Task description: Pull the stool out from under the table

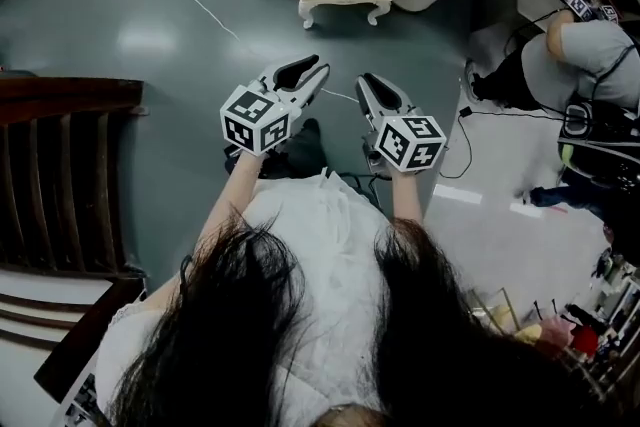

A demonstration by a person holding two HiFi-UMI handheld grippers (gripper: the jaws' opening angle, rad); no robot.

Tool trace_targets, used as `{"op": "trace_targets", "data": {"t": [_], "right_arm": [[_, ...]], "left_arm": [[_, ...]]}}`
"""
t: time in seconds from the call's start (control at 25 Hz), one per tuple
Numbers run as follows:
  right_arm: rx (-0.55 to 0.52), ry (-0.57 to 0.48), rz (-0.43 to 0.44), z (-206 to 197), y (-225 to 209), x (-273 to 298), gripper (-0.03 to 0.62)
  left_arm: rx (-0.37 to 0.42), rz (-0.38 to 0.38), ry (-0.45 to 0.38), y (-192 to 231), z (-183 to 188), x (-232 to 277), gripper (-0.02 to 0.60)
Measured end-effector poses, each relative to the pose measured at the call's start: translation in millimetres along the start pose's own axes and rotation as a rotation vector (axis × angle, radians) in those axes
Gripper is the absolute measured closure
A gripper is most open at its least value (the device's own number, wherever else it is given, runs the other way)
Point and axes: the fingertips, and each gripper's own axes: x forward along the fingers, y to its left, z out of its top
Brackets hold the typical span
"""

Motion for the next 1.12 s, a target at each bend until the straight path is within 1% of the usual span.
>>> {"op": "trace_targets", "data": {"t": [0.16,0.36,0.72,0.96,1.12], "right_arm": [[-0.003,0.011,-0.014,9.7,-0.9,26.1,0.530],[-0.003,0.024,-0.033,17.5,-2.7,42.8,0.530],[-0.004,0.049,-0.075,22.4,-21.0,40.8,0.530],[-0.003,0.075,-0.078,25.7,-48.8,45.4,0.530],[-0.009,0.111,-0.054,30.1,-78.6,55.3,0.530]], "left_arm": [[-0.013,-0.009,0.002,28.5,7.1,3.8,0.472],[-0.025,-0.024,0.000,50.3,12.8,8.5,0.472],[-0.068,-0.031,-0.001,58.4,6.2,12.9,0.472],[-0.095,0.002,0.020,68.7,-4.9,24.1,0.472],[-0.129,0.060,0.029,80.1,-12.9,38.9,0.472]]}}
